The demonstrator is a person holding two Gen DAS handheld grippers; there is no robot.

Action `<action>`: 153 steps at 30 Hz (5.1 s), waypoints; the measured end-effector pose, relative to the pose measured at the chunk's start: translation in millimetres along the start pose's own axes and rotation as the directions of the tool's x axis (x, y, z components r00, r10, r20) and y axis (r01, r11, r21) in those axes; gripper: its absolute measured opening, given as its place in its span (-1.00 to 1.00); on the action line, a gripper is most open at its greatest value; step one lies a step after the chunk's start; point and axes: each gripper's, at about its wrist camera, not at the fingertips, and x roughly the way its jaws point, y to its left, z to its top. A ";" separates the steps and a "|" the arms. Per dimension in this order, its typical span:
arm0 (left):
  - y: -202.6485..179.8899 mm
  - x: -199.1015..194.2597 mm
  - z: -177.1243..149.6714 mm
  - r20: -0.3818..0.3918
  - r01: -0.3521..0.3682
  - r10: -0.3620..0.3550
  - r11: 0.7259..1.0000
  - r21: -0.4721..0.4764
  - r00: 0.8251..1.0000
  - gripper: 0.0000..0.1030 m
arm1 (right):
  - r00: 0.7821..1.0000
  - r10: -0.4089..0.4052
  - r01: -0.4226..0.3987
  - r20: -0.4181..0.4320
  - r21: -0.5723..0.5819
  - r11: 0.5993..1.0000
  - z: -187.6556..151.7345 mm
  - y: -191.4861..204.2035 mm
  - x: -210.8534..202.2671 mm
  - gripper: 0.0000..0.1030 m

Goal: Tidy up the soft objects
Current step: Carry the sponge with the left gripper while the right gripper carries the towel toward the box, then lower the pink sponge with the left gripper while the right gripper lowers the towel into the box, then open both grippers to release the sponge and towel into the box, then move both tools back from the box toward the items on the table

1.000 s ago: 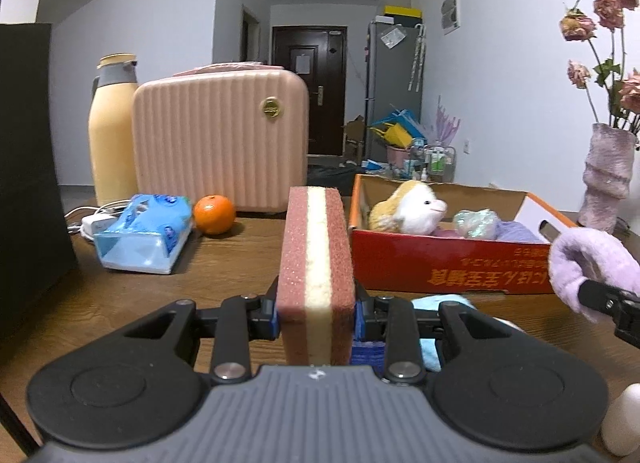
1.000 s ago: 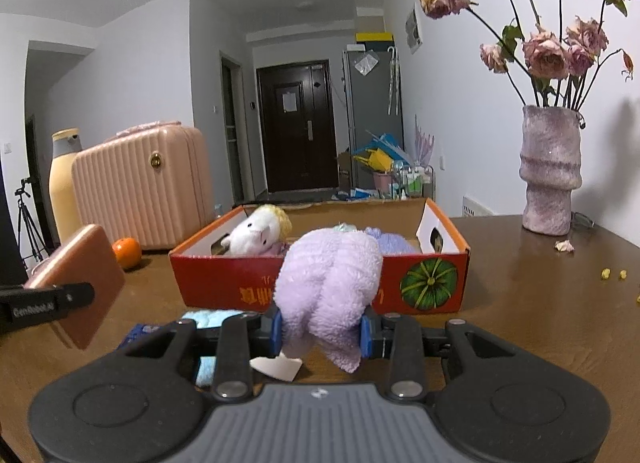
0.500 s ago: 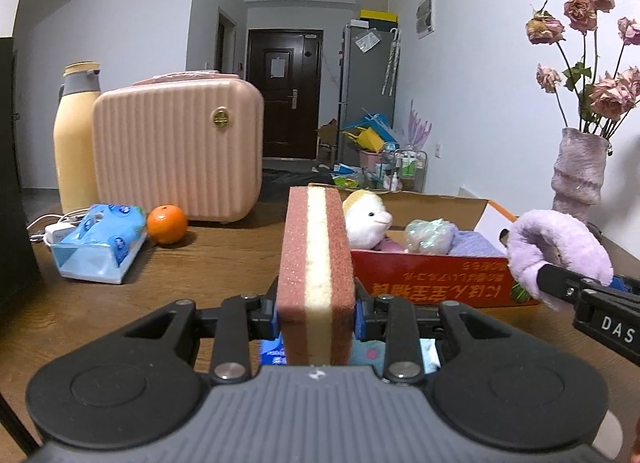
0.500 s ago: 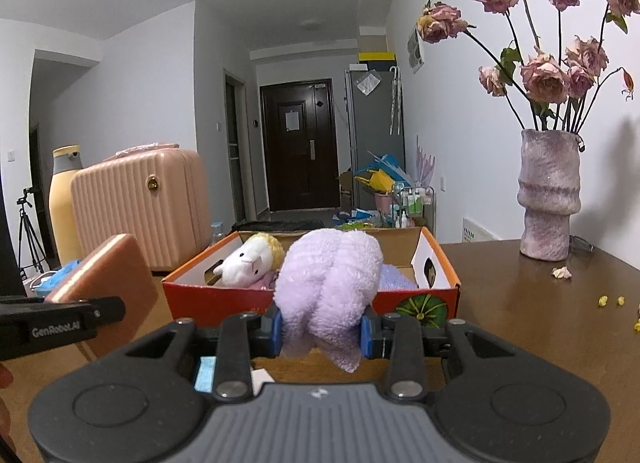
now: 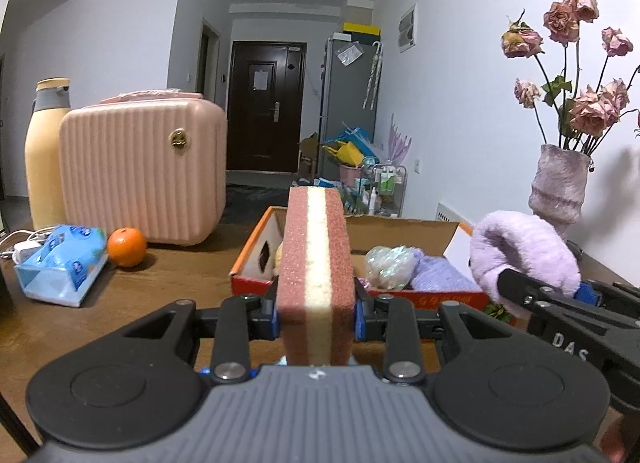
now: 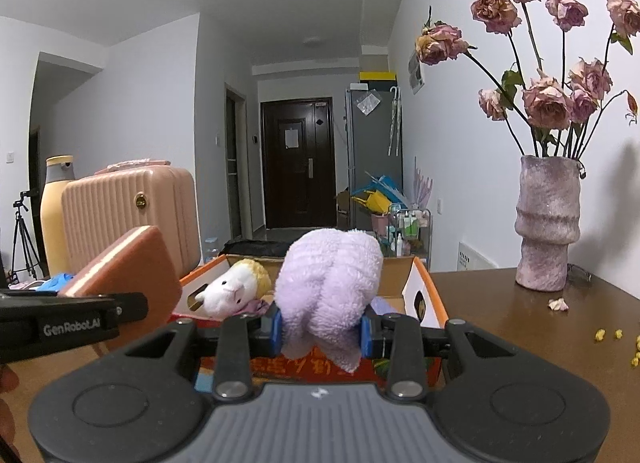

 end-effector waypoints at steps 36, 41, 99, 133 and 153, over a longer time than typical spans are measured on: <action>-52.9 84.5 31.0 0.047 0.041 -0.040 0.999 -0.009 0.998 -0.38 | 1.000 -0.023 0.023 0.007 -0.033 0.999 23.9 -47.5 84.4 -0.34; -56.1 97.4 32.3 0.046 0.038 -0.038 0.999 -0.002 0.998 -0.38 | 1.000 -0.027 0.027 0.003 -0.045 0.999 24.3 -50.2 96.3 -0.34; -47.2 169.2 36.8 0.012 -0.095 0.095 0.995 -0.014 0.995 1.00 | 0.995 -0.068 0.062 -0.074 -0.080 0.995 9.8 -62.1 162.3 1.00; -33.2 145.0 24.7 0.002 -0.121 0.121 0.993 -0.006 0.993 1.00 | 0.997 -0.067 0.064 -0.040 -0.060 0.996 3.9 -61.2 132.7 1.00; -19.4 98.9 3.2 -0.039 -0.124 0.123 0.992 -0.010 0.992 1.00 | 0.995 -0.087 0.085 -0.039 -0.052 0.995 -10.0 -52.8 78.2 1.00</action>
